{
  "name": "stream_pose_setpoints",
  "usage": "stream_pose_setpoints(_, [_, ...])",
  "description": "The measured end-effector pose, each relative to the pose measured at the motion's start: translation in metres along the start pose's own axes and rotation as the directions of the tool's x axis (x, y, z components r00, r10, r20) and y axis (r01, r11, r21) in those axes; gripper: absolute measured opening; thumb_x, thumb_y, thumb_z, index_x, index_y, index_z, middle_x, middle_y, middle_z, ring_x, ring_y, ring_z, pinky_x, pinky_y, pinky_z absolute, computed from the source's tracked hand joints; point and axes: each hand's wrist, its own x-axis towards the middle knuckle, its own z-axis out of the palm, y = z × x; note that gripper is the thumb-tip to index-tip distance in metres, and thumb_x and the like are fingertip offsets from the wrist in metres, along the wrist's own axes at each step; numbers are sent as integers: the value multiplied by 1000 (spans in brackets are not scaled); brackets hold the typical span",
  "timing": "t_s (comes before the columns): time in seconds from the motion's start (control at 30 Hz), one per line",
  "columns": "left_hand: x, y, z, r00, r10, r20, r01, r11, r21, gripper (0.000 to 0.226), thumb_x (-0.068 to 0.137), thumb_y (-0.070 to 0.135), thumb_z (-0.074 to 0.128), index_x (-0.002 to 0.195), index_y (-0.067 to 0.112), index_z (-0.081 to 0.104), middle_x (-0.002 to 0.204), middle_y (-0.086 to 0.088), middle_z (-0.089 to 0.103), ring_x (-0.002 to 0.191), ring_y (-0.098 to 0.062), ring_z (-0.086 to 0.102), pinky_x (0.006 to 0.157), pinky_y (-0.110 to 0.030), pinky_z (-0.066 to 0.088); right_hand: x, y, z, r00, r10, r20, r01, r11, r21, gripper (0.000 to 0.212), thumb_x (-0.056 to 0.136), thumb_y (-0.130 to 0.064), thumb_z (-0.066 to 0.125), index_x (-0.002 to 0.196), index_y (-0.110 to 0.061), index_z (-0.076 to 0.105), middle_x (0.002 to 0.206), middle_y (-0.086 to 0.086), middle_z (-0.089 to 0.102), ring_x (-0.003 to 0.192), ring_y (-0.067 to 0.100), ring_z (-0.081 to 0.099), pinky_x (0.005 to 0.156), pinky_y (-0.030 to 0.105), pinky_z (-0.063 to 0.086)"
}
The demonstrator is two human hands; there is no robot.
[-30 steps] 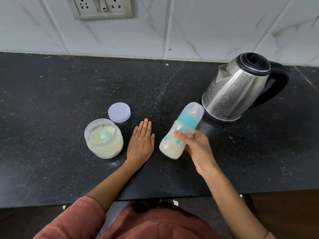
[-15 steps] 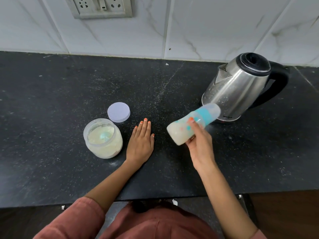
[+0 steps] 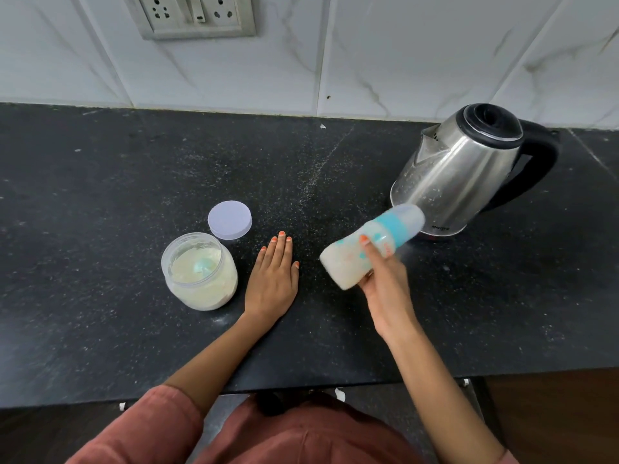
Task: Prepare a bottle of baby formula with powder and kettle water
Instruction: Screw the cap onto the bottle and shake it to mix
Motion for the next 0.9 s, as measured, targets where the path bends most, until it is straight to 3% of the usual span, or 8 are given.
stream_pose_setpoints(0.07, [0, 0, 0, 1000, 9, 11, -9, 1000, 6, 69, 87, 39, 2, 142, 3, 22, 151, -12, 19, 140, -25, 17, 112, -34, 7, -10, 7, -3, 990, 60, 125, -24, 961, -275, 15, 79, -9, 64, 89, -21, 63, 88, -4, 70, 85, 9, 67, 83, 31, 53])
stream_pose_setpoints(0.13, [0, 0, 0, 1000, 7, 22, -7, 1000, 4, 72, 85, 41, -3, 144, 5, 17, 153, -10, 13, 142, -23, 11, 112, -32, 3, -12, 5, -6, 985, 72, 155, -11, 930, -367, 18, 71, -9, 70, 85, -19, 66, 82, -5, 72, 83, 10, 68, 83, 31, 53])
stream_pose_setpoints(0.27, [-1, 0, 0, 1000, 5, 1, -5, 1000, 11, 69, 87, 40, 0, 143, 4, 20, 152, -12, 18, 141, -24, 16, 112, -32, 5, 4, -8, -2, 1000, -27, -13, 28, 998, 62, 19, 78, -12, 63, 95, -20, 61, 91, -5, 69, 86, 8, 65, 78, 27, 54])
stream_pose_setpoints(0.33, [-1, 0, 1, 1000, 8, 4, -8, 1000, 14, 69, 87, 40, 0, 143, 4, 20, 152, -12, 18, 141, -24, 15, 112, -33, 5, 7, -7, -1, 997, -42, -63, 49, 991, 123, 15, 85, -13, 58, 97, -23, 58, 95, -5, 67, 87, 7, 65, 78, 25, 55])
stream_pose_setpoints(0.5, [-1, 1, -1, 1000, 13, 13, -13, 1000, -3, 72, 85, 41, -2, 143, 3, 19, 152, -12, 15, 141, -25, 14, 112, -33, 4, -14, 7, -4, 981, 101, 166, -42, 945, -324, 18, 76, -6, 66, 88, -20, 65, 85, -5, 72, 81, 8, 68, 75, 24, 56])
stream_pose_setpoints(0.7, [0, 0, 0, 1000, 3, 7, -3, 1000, 7, 66, 89, 38, 5, 141, 2, 25, 150, -14, 23, 139, -26, 20, 111, -34, 8, 5, -7, -1, 997, 7, -77, 8, 981, 191, 18, 86, -13, 58, 102, -21, 57, 99, -3, 66, 92, 9, 64, 81, 29, 54])
stream_pose_setpoints(0.77, [-1, 1, -1, 1000, 5, 2, -5, 1000, 6, 67, 88, 39, 3, 141, 3, 24, 151, -13, 21, 140, -26, 19, 111, -33, 7, 0, -3, 0, 1000, 6, -30, -3, 995, 95, 16, 85, -12, 58, 96, -22, 58, 96, -4, 67, 89, 8, 65, 83, 30, 53])
stream_pose_setpoints(0.9, [0, 0, -1, 1000, 3, 24, -3, 1000, 3, 65, 89, 38, 5, 142, 4, 21, 151, -12, 17, 140, -25, 16, 112, -34, 7, -16, 3, -4, 978, 128, 165, -69, 944, -324, 19, 76, -7, 66, 89, -20, 64, 89, -3, 71, 82, 7, 68, 78, 26, 55])
